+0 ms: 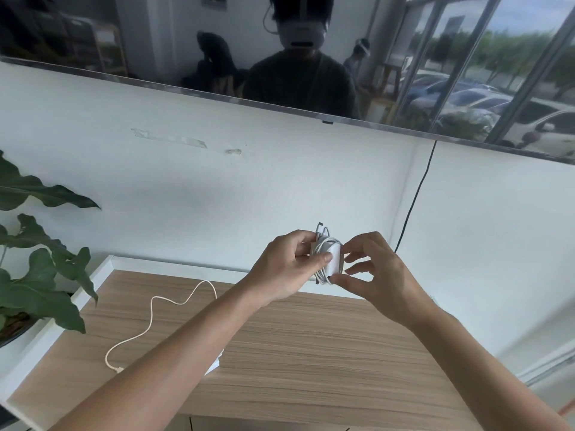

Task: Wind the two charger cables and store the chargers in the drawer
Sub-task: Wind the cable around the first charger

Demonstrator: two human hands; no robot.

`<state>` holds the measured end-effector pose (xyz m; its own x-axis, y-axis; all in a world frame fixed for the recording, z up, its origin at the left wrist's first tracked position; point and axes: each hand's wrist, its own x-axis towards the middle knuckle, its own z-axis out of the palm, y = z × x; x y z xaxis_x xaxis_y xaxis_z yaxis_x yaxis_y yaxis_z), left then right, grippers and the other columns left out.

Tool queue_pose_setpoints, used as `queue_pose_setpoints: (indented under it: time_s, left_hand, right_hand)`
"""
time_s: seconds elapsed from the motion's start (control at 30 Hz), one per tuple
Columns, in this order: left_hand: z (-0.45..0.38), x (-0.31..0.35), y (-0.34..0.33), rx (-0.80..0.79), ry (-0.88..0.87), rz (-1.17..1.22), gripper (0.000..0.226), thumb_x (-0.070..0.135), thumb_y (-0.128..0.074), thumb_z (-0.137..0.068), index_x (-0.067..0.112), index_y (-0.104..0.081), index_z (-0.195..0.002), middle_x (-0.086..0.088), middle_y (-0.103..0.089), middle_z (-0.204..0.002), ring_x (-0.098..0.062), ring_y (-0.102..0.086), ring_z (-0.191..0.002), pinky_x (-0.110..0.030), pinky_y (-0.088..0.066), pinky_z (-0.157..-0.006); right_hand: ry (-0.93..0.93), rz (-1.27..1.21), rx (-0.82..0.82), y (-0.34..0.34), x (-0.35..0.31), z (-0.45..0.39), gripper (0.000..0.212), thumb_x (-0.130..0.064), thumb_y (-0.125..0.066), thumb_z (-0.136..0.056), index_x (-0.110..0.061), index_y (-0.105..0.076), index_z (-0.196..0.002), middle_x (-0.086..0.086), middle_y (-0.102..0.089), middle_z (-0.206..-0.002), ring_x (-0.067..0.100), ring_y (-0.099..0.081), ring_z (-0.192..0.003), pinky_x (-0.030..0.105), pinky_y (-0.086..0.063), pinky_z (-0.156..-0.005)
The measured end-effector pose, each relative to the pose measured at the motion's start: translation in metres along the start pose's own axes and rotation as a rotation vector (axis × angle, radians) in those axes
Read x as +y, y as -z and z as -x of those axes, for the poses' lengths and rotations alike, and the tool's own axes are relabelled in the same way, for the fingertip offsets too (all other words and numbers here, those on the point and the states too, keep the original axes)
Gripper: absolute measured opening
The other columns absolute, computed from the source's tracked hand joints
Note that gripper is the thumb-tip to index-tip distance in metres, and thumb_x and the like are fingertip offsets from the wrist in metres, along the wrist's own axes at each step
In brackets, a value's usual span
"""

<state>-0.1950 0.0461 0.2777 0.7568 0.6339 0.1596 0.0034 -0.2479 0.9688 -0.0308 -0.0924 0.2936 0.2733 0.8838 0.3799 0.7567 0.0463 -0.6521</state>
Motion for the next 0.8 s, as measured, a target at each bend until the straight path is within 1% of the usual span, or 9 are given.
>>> queue_pose_setpoints:
  time_s: [0.1, 0.17, 0.23, 0.37, 0.47, 0.53, 0.6, 0.67, 0.8]
  left_hand:
    - [-0.001, 0.000, -0.009, 0.088, -0.034, -0.077, 0.037, 0.044, -0.066, -0.089, 0.023, -0.069, -0.119, 0.007, -0.081, -0.105, -0.008, -0.077, -0.095, -0.046, -0.061, -0.092]
    - [-0.001, 0.001, -0.015, 0.161, -0.085, -0.156, 0.031, 0.045, -0.062, -0.090, 0.026, -0.070, -0.113, 0.009, -0.080, -0.099, -0.007, -0.077, -0.088, -0.043, -0.061, -0.085]
    - [0.000, 0.001, -0.021, 0.212, -0.143, -0.227, 0.026, 0.045, -0.059, -0.094, 0.026, -0.069, -0.108, 0.006, -0.079, -0.088, -0.013, -0.075, -0.078, -0.041, -0.059, -0.076]
    - [0.005, -0.002, -0.028, 0.275, -0.260, -0.370, 0.031, 0.043, -0.049, -0.100, 0.018, -0.067, -0.100, 0.000, -0.065, -0.062, -0.020, -0.058, -0.054, -0.032, -0.044, -0.054]
    - [0.002, -0.004, -0.031, 0.338, -0.315, -0.448, 0.032, 0.038, -0.048, -0.101, 0.013, -0.068, -0.102, 0.002, -0.059, -0.056, -0.025, -0.054, -0.050, -0.030, -0.038, -0.053]
    - [0.000, -0.003, -0.031, 0.377, -0.366, -0.509, 0.031, 0.033, -0.048, -0.100, 0.009, -0.068, -0.098, 0.001, -0.057, -0.055, -0.029, -0.052, -0.049, -0.032, -0.039, -0.053]
    - [-0.002, -0.001, -0.030, 0.377, -0.383, -0.535, 0.028, 0.031, -0.051, -0.100, 0.009, -0.068, -0.097, -0.002, -0.063, -0.057, -0.031, -0.056, -0.051, -0.034, -0.043, -0.053]
    - [-0.003, -0.001, -0.029, 0.349, -0.353, -0.489, 0.025, 0.031, -0.055, -0.101, 0.012, -0.071, -0.100, -0.001, -0.068, -0.062, -0.027, -0.061, -0.055, -0.034, -0.047, -0.056]
    - [-0.001, -0.004, -0.028, 0.333, -0.278, -0.379, 0.020, 0.031, -0.059, -0.101, 0.017, -0.072, -0.099, 0.004, -0.063, -0.059, -0.017, -0.053, -0.052, -0.028, -0.041, -0.055]
  right_hand:
    - [-0.018, 0.019, 0.014, 0.002, -0.006, -0.001, 0.037, -0.021, -0.086, -0.080, -0.018, -0.067, -0.112, -0.007, -0.057, -0.113, 0.010, -0.066, -0.098, 0.020, -0.059, -0.083]
    - [-0.047, 0.008, 0.030, 0.004, -0.012, 0.000, 0.035, -0.018, -0.087, -0.079, -0.024, -0.067, -0.108, -0.010, -0.059, -0.111, 0.007, -0.068, -0.094, 0.015, -0.057, -0.081]
    - [-0.070, -0.008, 0.039, 0.006, -0.016, 0.001, 0.036, -0.017, -0.087, -0.078, -0.030, -0.066, -0.104, -0.012, -0.060, -0.108, 0.005, -0.069, -0.092, 0.013, -0.056, -0.080]
    - [-0.079, 0.039, 0.039, 0.008, -0.021, 0.005, 0.035, -0.019, -0.088, -0.077, -0.024, -0.070, -0.107, -0.011, -0.061, -0.106, 0.005, -0.070, -0.091, 0.014, -0.057, -0.083]
    - [-0.054, 0.095, 0.051, 0.008, -0.023, 0.007, 0.038, -0.020, -0.090, -0.076, -0.020, -0.071, -0.109, -0.011, -0.061, -0.104, 0.006, -0.069, -0.090, 0.013, -0.056, -0.083]
    - [-0.032, 0.132, 0.064, 0.007, -0.024, 0.007, 0.040, -0.020, -0.091, -0.074, -0.016, -0.071, -0.109, -0.009, -0.061, -0.103, 0.006, -0.068, -0.090, 0.012, -0.056, -0.083]
    - [-0.037, 0.142, 0.078, 0.006, -0.022, 0.008, 0.041, -0.020, -0.092, -0.072, -0.014, -0.071, -0.107, -0.008, -0.061, -0.103, 0.005, -0.067, -0.090, 0.012, -0.056, -0.083]
    - [-0.061, 0.111, 0.082, 0.006, -0.021, 0.008, 0.041, -0.019, -0.092, -0.072, -0.014, -0.071, -0.106, -0.008, -0.062, -0.104, 0.003, -0.068, -0.091, 0.014, -0.057, -0.084]
    - [-0.058, 0.073, 0.063, 0.005, -0.018, 0.009, 0.040, -0.019, -0.092, -0.073, -0.016, -0.071, -0.107, -0.008, -0.064, -0.106, 0.006, -0.069, -0.094, 0.017, -0.058, -0.086]
